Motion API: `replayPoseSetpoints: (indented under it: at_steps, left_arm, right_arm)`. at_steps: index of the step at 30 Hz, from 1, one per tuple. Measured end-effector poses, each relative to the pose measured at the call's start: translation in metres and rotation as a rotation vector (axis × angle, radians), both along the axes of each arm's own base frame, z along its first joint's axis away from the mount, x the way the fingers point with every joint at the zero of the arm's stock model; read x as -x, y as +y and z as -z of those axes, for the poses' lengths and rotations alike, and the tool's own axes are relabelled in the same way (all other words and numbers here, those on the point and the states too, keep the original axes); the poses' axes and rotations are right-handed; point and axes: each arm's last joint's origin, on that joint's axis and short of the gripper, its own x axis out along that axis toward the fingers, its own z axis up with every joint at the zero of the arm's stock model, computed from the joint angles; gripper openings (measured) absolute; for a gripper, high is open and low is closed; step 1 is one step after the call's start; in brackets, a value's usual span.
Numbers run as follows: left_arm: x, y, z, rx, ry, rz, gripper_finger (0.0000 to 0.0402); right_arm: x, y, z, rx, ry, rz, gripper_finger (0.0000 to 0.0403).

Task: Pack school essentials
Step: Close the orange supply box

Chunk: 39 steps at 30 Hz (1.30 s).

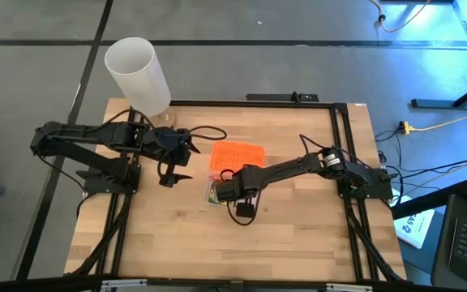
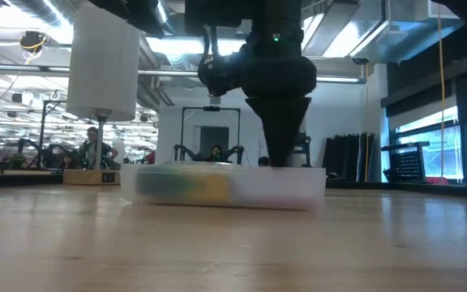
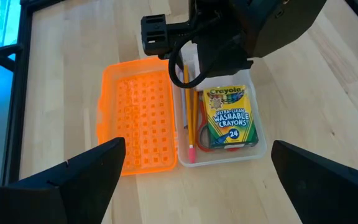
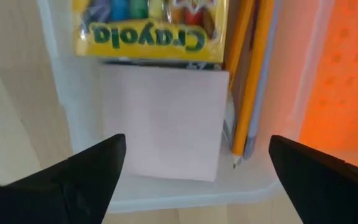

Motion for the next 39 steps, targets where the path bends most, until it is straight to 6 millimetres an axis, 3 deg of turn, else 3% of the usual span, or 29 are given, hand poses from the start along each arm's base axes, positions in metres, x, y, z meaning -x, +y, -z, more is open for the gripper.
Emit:
replayPoseSetpoints:
  at_steps: [6, 12, 21, 31, 39]
  left_arm:
    - [0.000, 0.000, 0.000, 0.000, 0.000, 0.000, 0.0398]
    - [0.000, 0.000, 0.000, 0.000, 0.000, 0.000, 0.0398]
    - [0.000, 0.000, 0.000, 0.000, 0.000, 0.000, 0.0398]
    - [0.000, 0.000, 0.000, 0.000, 0.000, 0.000, 0.0398]
    - [0.000, 0.000, 0.000, 0.000, -0.001, 0.000, 0.0398]
  right_arm:
    - [-0.003, 0.000, -0.018, 0.009, -0.016, 0.026, 0.0396]
    - [0.001, 0.004, -0.041, 0.132, -0.008, -0.023, 0.0395]
    - [0.005, -0.006, -0.050, 0.174, 0.011, -0.050, 0.0395]
    - [0.035, -0.052, -0.112, 0.212, -0.195, -0.026, 0.0395]
    - [0.068, -0.061, -0.105, 0.115, -0.397, -0.029, 0.0395]
